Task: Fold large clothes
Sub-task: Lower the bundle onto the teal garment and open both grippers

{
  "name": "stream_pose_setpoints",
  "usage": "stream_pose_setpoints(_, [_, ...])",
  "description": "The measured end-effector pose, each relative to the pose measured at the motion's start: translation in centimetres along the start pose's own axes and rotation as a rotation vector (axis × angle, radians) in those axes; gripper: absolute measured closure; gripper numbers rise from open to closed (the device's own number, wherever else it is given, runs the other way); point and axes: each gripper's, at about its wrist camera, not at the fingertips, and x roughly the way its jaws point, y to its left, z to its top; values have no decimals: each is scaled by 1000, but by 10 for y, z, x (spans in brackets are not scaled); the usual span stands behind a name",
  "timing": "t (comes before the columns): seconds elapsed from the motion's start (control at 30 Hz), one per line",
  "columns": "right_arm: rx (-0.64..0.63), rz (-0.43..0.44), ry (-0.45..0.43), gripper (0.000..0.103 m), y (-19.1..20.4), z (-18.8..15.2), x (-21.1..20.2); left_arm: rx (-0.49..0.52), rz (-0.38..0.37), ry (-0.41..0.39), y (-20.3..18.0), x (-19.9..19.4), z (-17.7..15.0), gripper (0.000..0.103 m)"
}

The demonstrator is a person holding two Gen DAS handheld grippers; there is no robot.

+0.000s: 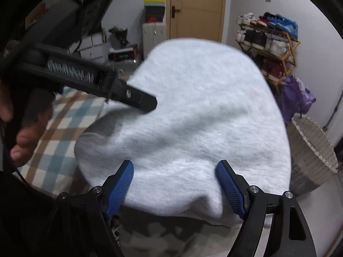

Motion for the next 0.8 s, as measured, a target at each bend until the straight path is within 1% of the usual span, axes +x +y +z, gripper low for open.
stream_pose_setpoints(0.07, [35,4,-1,19,-9,2,4,-20,-15,13,5,8,3,42])
stream_pose_setpoints(0.2, [-2,-30,-7,19,-3,2,3,-7,1,2,3,14,7,38])
stream_pose_setpoints(0.3, [19,-7,-13,18,-8,4,3,37,29,-26,-2,12,7,35])
stream_pose_setpoints(0.37, [35,9,-24,18,-12,7,4,58,73,-69,-8,-1,-2,35])
stream_pose_setpoints(0.43, [59,24,-56,18,-15,8,-6,78,112,-125,-13,-18,-11,35])
stream_pose_setpoints(0.47, [89,33,-82,18,-18,8,-16,99,147,-173,-19,-34,-20,35])
stream_pose_setpoints(0.5, [119,45,-110,18,-20,8,-26,118,165,-211,-23,-47,-28,35])
stream_pose_setpoints(0.57, [192,85,-196,19,-26,4,-54,171,191,-285,-33,-75,-46,35])
stream_pose_setpoints(0.6, [223,97,-248,19,-26,0,-72,204,218,-322,-40,-91,-59,35])
stream_pose_setpoints(0.67, [258,88,-346,18,-21,-12,-107,249,266,-396,-51,-119,-82,34])
stream_pose_setpoints(0.7, [262,80,-381,16,-16,-17,-120,267,278,-443,-55,-134,-97,31])
stream_pose_setpoints(0.73, [262,59,-422,13,-8,-24,-137,274,281,-480,-58,-146,-108,19])
stream_pose_setpoints(0.77, [257,32,-460,6,1,-31,-152,284,280,-523,-62,-159,-123,10])
stream_pose_setpoints(0.8, [254,11,-492,0,9,-38,-163,298,282,-575,-62,-170,-136,8])
